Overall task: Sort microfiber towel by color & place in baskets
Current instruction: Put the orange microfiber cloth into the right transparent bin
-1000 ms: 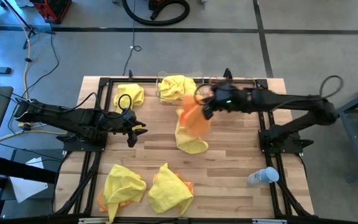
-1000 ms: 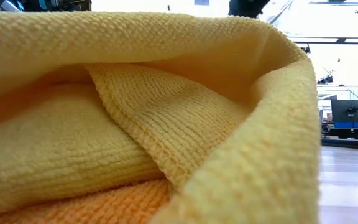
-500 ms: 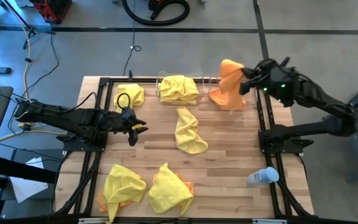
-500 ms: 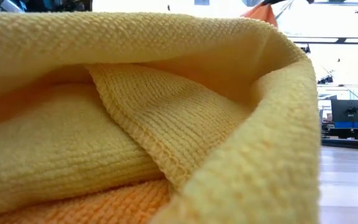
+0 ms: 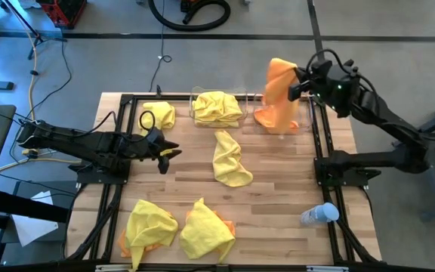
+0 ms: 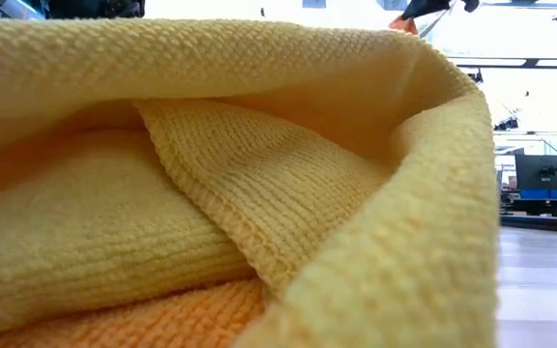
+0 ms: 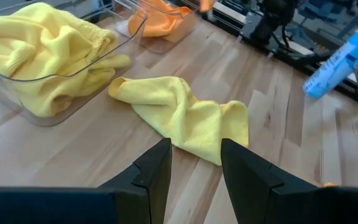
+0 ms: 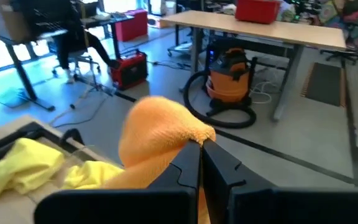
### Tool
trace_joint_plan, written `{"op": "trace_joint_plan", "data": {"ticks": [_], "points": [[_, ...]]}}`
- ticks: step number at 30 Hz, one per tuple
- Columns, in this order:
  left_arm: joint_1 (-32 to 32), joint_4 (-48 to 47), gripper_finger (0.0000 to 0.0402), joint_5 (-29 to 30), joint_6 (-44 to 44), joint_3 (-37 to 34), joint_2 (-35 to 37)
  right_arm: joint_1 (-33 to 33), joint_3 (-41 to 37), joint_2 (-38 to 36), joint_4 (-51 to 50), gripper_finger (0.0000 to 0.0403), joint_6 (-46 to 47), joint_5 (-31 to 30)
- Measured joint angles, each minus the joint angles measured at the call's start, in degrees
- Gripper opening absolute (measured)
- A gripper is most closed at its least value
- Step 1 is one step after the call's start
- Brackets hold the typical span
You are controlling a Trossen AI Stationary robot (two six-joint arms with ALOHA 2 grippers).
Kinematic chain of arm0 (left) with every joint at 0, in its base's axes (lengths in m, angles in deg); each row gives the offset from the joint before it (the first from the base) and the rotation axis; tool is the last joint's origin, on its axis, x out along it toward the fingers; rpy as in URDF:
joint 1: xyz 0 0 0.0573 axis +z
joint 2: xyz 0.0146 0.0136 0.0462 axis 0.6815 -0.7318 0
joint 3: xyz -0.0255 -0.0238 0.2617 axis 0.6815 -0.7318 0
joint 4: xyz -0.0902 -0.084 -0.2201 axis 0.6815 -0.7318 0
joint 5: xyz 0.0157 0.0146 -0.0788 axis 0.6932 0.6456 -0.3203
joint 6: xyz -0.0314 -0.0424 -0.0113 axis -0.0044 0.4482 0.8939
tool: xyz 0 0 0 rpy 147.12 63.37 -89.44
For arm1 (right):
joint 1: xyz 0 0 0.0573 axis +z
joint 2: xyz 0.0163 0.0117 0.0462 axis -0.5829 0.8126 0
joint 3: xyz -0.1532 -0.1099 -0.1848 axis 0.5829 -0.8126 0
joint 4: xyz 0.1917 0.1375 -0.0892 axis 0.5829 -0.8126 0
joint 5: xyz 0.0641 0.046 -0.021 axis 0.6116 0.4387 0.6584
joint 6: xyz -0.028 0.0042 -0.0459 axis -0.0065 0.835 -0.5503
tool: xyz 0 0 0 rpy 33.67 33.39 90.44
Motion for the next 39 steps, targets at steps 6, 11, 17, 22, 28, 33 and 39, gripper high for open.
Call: {"op": "trace_joint_plan", "data": {"ticks": [6, 11, 17, 22, 28, 33, 39], "points": [[0.00, -0.02, 0.0129, 0.12, 2.49, 0.00, 0.00, -4.48, 0.00, 0.71, -6.52, 0.0000, 0.37, 3.94], [0.00, -0.04, 0.0129, 0.15, 2.87, 0.00, 0.00, -5.97, -0.36, 0.66, -20.72, 0.0000, 6.14, 0.91], [0.00, -0.12, 0.0129, 0.57, 2.82, 0.00, 0.00, -6.35, -7.07, 0.66, -23.62, 0.0000, 13.68, 3.83], [0.00, -0.13, 0.0129, 0.91, 2.80, 0.00, 0.00, -6.34, -17.72, 2.09, -10.55, 0.0000, 15.43, 12.00], [-0.01, -0.14, 0.0129, 1.97, 2.76, 0.00, 0.00, -9.02, -26.27, 4.80, 9.44, 0.0000, 10.19, 13.40], [0.00, -0.14, 0.0129, 2.01, 3.16, 0.00, 0.00, -16.00, -23.51, 4.90, 17.73, 0.0000, 3.77, 10.51], [0.00, -0.13, 0.0129, 2.03, 3.33, 0.00, 0.02, -22.80, -14.15, 4.85, 19.32, 0.0000, -2.09, 10.98]]}}
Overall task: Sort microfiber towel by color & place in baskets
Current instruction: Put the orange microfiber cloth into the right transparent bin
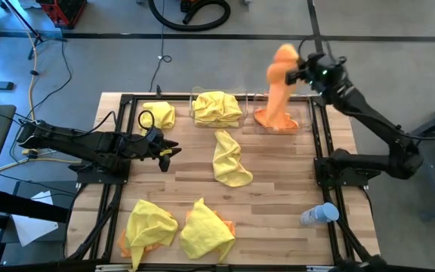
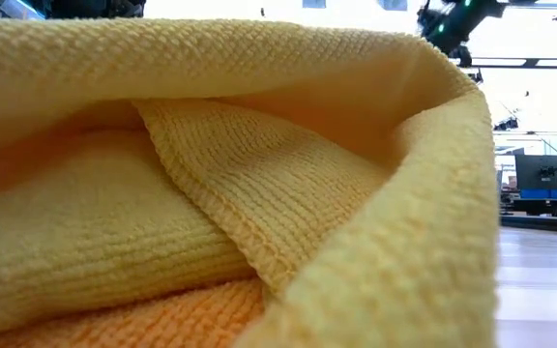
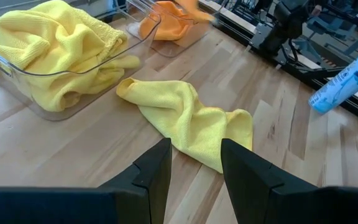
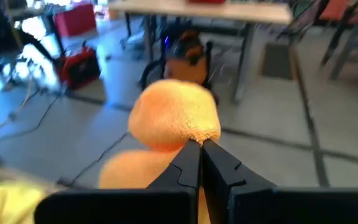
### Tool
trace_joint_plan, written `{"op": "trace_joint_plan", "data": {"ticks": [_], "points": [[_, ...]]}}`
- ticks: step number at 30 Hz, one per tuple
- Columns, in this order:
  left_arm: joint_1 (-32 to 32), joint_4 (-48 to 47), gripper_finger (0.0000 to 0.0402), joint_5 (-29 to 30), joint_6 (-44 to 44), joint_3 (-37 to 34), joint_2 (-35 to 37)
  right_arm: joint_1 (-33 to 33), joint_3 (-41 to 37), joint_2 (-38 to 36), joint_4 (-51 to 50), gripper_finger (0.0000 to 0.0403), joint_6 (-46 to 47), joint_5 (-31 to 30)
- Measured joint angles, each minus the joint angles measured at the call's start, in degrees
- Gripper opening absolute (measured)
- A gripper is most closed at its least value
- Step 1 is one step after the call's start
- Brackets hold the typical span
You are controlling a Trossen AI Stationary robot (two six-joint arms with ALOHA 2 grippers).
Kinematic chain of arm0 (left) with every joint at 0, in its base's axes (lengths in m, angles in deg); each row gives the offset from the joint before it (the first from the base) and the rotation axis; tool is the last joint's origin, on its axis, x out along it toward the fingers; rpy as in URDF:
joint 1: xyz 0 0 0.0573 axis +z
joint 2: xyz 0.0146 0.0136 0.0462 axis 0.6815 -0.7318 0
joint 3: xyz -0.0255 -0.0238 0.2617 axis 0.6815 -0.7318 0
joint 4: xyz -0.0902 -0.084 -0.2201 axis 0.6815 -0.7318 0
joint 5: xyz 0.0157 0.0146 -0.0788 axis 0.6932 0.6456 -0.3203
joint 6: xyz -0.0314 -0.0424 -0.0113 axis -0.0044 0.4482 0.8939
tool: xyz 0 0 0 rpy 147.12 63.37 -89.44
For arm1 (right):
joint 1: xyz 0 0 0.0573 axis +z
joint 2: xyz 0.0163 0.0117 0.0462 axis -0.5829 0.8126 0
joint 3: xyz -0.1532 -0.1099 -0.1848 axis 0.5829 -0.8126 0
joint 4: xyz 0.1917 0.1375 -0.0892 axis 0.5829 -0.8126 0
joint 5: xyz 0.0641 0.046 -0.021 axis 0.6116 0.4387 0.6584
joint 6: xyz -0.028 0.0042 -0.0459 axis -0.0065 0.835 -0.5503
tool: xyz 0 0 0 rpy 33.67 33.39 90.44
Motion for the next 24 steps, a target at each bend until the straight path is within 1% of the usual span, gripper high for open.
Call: {"op": "trace_joint_plan", "data": {"ticks": [3, 6, 8, 11, 15, 19, 22, 24], "points": [[0.00, 0.00, 0.0129, 0.00, 0.02, 0.00, -0.02, -2.30, 4.18, -0.02, -1.92, 0.0000, -1.01, 1.61], [-0.02, 0.00, 0.0129, 0.00, 0.02, 0.00, -0.02, -3.41, 6.39, -0.02, -5.57, 0.0000, 0.31, 5.10], [-0.01, 0.00, 0.0129, -0.01, 0.02, 0.00, -0.02, -3.41, 6.87, -0.02, -9.57, 0.0000, 2.22, 7.39], [0.00, 0.00, 0.0129, -0.01, -0.01, 0.00, -0.02, -2.71, 6.89, 0.00, -18.43, 0.0000, 5.85, 11.47], [0.00, 0.00, 0.0129, 0.00, -0.02, 0.00, -0.02, 1.06, 6.01, -1.04, -27.40, 0.0000, 9.99, 14.98], [0.00, -0.13, 0.0129, 1.11, -0.09, 0.00, -0.02, 6.72, 5.66, -2.83, -30.49, 0.0000, 16.08, 16.19], [0.00, -0.36, 0.0129, 2.02, -0.65, 0.00, -0.02, 9.74, 5.62, -3.19, -31.31, 0.0000, 20.15, 16.77], [0.00, -0.38, 0.0129, 2.28, -1.41, 0.00, -0.01, 10.87, 5.62, -3.19, -32.14, 0.0000, 22.09, 19.26]]}}
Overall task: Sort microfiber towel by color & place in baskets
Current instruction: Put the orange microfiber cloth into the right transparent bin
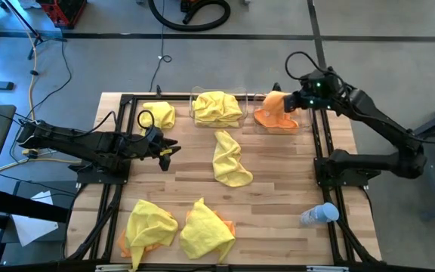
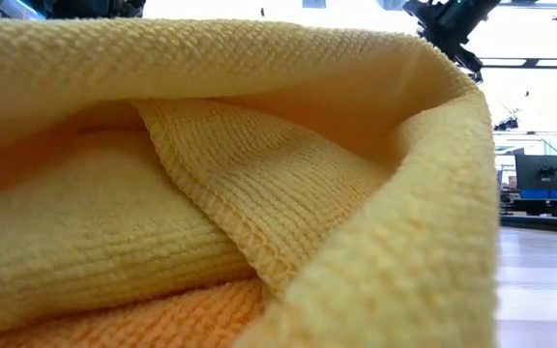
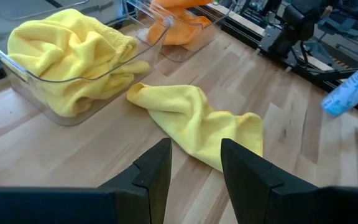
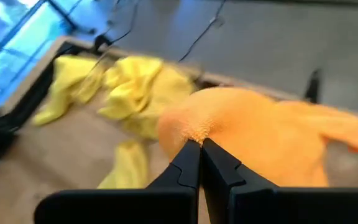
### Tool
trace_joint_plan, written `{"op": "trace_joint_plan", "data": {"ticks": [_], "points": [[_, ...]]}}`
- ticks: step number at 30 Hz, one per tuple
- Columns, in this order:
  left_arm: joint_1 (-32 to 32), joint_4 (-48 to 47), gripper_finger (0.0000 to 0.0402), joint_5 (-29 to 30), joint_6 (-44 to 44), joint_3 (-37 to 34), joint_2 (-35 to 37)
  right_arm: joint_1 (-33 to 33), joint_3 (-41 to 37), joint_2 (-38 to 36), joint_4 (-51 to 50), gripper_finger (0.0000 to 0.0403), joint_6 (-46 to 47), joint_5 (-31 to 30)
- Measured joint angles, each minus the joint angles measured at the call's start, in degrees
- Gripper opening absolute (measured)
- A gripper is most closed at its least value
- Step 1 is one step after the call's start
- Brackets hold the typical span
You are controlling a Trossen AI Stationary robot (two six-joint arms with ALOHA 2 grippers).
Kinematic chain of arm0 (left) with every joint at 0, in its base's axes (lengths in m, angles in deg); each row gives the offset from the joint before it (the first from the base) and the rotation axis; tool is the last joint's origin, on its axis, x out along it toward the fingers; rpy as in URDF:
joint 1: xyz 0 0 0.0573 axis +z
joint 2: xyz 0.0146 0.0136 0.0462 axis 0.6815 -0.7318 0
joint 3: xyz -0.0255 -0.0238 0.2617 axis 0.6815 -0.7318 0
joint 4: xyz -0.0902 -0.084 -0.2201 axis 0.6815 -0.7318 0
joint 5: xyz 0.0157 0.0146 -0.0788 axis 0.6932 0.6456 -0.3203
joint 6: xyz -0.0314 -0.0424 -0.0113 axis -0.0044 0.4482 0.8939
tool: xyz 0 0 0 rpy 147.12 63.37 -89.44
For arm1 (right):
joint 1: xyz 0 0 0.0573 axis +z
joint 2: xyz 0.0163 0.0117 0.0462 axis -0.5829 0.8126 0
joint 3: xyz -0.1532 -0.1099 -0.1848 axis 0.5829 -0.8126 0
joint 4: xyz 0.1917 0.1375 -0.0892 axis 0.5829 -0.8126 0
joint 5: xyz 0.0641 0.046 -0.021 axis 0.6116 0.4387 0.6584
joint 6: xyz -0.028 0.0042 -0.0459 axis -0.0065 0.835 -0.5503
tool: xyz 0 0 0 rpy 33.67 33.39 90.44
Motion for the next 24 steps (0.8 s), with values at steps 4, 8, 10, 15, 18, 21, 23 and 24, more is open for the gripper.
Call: {"op": "trace_joint_plan", "data": {"ticks": [4, 8, 10, 15, 18, 21, 23, 24], "points": [[0.00, -0.04, 0.0129, 0.02, -0.25, 0.00, 0.00, 1.17, 0.00, 0.00, -3.23, 0.0000, 1.49, 2.13], [0.00, -0.14, 0.0129, 0.02, -0.25, 0.00, -0.01, -0.19, 0.00, 0.00, -13.92, 0.0000, 2.79, 1.16], [0.00, -0.14, 0.0129, 0.02, -0.25, 0.00, 0.01, -1.31, -0.04, 0.00, -18.15, 0.0000, 2.54, -3.63], [0.00, -0.14, 0.0129, 0.02, -0.25, 0.00, -0.01, -4.25, -0.04, 0.07, -15.51, 0.0000, -2.62, -17.81], [0.00, -0.14, 0.0129, 0.04, 0.29, 0.00, -0.01, -5.13, -0.04, 0.88, -7.22, 0.0000, -6.93, -18.07], [-0.02, -0.14, 0.0129, 0.06, 1.26, 0.00, 0.01, -5.27, -0.04, 2.61, -0.22, 0.0000, -9.72, -13.36], [0.00, -0.14, 0.0129, 0.07, 1.30, 0.00, 0.00, -5.27, -0.04, 4.48, 1.18, 0.0000, -10.18, -9.22], [0.00, -0.14, 0.0129, 0.06, 1.28, 0.00, -0.01, -5.24, -0.04, 5.65, 1.04, 0.0000, -10.08, -6.76]]}}
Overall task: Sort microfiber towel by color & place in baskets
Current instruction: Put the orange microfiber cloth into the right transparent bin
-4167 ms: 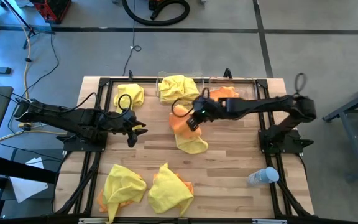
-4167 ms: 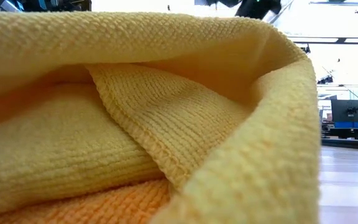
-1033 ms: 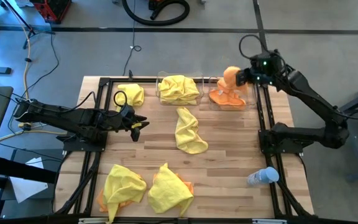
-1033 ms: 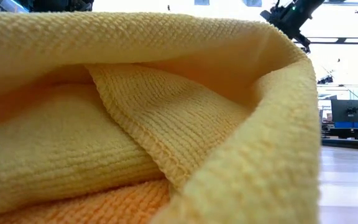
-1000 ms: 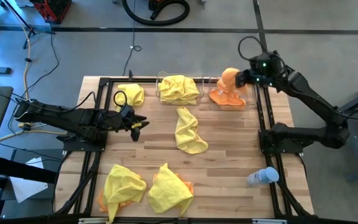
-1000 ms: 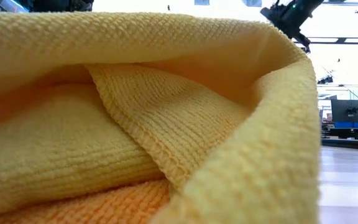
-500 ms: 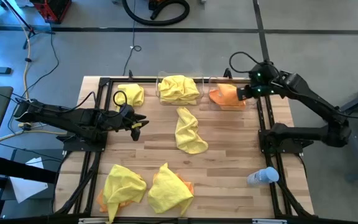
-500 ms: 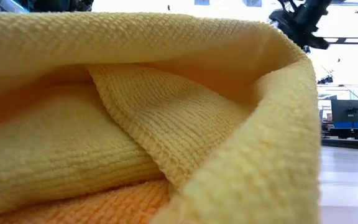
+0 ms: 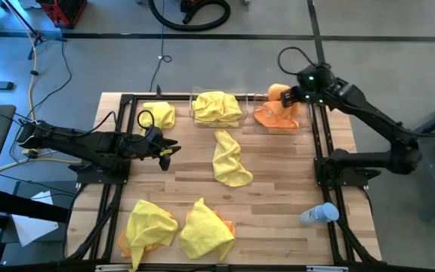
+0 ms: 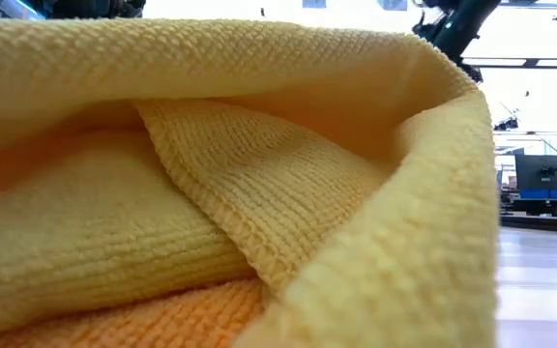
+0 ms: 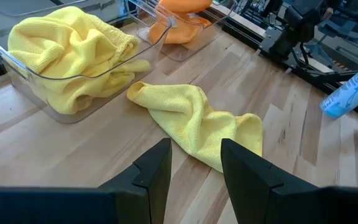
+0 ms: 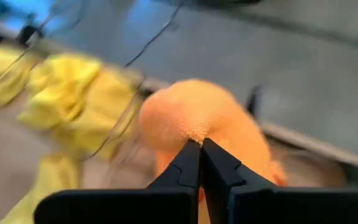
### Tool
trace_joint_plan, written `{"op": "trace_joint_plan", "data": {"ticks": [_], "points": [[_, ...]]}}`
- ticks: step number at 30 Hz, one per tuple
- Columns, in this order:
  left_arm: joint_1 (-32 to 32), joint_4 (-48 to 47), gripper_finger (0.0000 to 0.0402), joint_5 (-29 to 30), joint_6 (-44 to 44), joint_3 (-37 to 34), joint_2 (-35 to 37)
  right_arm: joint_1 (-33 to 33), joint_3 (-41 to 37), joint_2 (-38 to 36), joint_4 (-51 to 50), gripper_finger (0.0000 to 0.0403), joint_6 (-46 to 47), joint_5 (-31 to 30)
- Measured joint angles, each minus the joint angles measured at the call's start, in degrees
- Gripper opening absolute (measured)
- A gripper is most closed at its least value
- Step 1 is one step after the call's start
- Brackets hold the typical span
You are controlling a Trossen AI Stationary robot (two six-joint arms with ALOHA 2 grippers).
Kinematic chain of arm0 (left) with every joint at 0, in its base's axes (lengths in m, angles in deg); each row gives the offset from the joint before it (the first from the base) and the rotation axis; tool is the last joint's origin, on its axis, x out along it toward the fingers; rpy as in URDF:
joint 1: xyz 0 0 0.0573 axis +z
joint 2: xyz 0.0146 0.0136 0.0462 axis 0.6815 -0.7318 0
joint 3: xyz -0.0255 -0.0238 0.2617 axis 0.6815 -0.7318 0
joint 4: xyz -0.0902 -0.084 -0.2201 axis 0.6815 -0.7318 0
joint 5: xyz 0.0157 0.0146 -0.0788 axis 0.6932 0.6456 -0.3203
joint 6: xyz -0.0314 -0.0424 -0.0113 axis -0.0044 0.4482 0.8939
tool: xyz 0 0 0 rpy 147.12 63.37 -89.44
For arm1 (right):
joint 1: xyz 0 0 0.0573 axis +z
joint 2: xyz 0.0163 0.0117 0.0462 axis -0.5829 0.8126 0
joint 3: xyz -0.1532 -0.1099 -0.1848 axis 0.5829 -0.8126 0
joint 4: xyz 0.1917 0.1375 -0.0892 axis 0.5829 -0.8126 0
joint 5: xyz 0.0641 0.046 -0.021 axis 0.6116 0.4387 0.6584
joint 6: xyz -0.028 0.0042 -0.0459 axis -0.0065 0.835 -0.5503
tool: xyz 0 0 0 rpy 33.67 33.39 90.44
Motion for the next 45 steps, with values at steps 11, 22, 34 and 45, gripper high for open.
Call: {"op": "trace_joint_plan", "data": {"ticks": [11, 22, 34, 45], "points": [[0.00, -0.02, 0.0129, 0.00, -1.86, 0.00, 0.00, -0.78, 0.00, 15.72, -8.12, 0.0000, -2.07, 4.54], [-0.02, -0.22, 0.0129, 0.00, -1.39, 0.00, 0.00, -3.04, -6.88, 21.84, -2.06, 0.0000, -3.63, 5.63], [0.00, -0.29, 0.0129, 0.39, -0.39, -0.02, -0.79, -4.26, -18.30, 21.85, 20.44, 0.0001, -1.97, 6.36], [-0.01, -0.39, 0.0129, 0.39, -0.44, -0.02, -2.33, -4.26, -18.29, 22.80, 20.83, 0.0101, -2.07, 6.48]]}}
